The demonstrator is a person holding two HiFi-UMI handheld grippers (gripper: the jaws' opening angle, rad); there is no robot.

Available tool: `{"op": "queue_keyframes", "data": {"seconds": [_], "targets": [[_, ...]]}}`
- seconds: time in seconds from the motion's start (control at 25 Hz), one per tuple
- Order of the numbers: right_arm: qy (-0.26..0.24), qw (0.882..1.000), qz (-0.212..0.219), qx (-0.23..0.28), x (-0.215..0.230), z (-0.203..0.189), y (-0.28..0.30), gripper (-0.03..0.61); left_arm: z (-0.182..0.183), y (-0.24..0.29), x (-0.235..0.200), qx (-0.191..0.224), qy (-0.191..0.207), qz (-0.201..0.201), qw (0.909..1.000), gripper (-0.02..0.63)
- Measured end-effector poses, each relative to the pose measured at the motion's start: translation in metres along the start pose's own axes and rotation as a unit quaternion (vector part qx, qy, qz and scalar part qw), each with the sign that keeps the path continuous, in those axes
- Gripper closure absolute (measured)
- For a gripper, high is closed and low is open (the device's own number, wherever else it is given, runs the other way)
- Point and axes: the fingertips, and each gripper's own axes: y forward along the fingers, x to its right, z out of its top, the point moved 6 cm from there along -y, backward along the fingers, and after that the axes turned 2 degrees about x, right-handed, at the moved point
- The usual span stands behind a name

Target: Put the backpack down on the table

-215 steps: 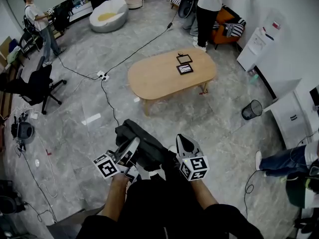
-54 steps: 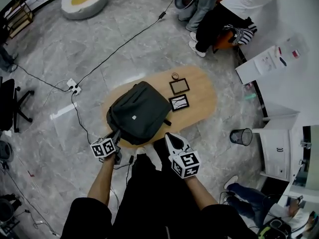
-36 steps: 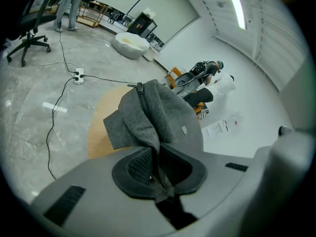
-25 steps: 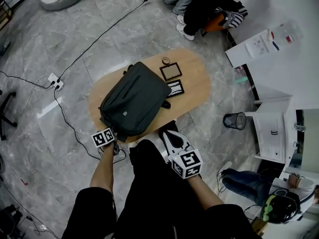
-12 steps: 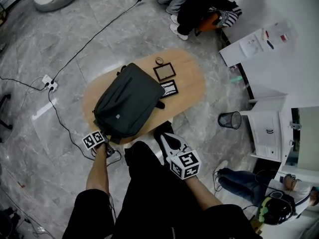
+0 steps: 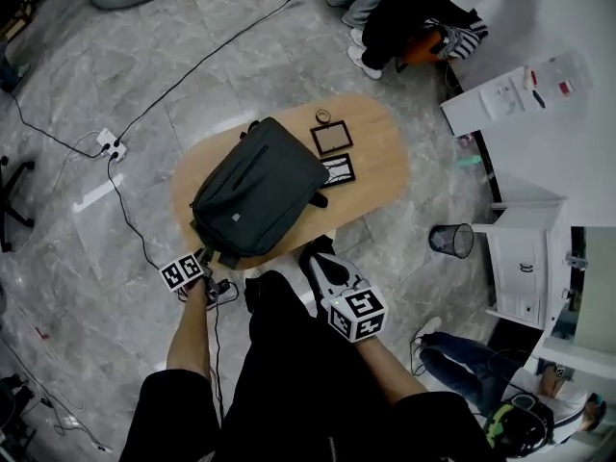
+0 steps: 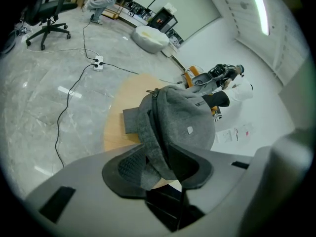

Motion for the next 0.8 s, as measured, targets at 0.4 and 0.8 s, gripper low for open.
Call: {"op": "queue_keyframes", "data": {"seconds": [0.4, 0.8], "targets": [[-0.038, 0.996, 0.074, 0.012, -0.006, 0.033, 0.0, 0.569, -0.004, -0.031, 0.055, 0.049, 0.03, 0.008, 0.9983, 0.581], [-0.074, 0.994, 0.082, 0.022, -0.005, 0.051, 0.0, 0.569, -0.01, -0.061, 0.147, 0.087, 0.159, -0.033, 0.9829, 0.6]]}}
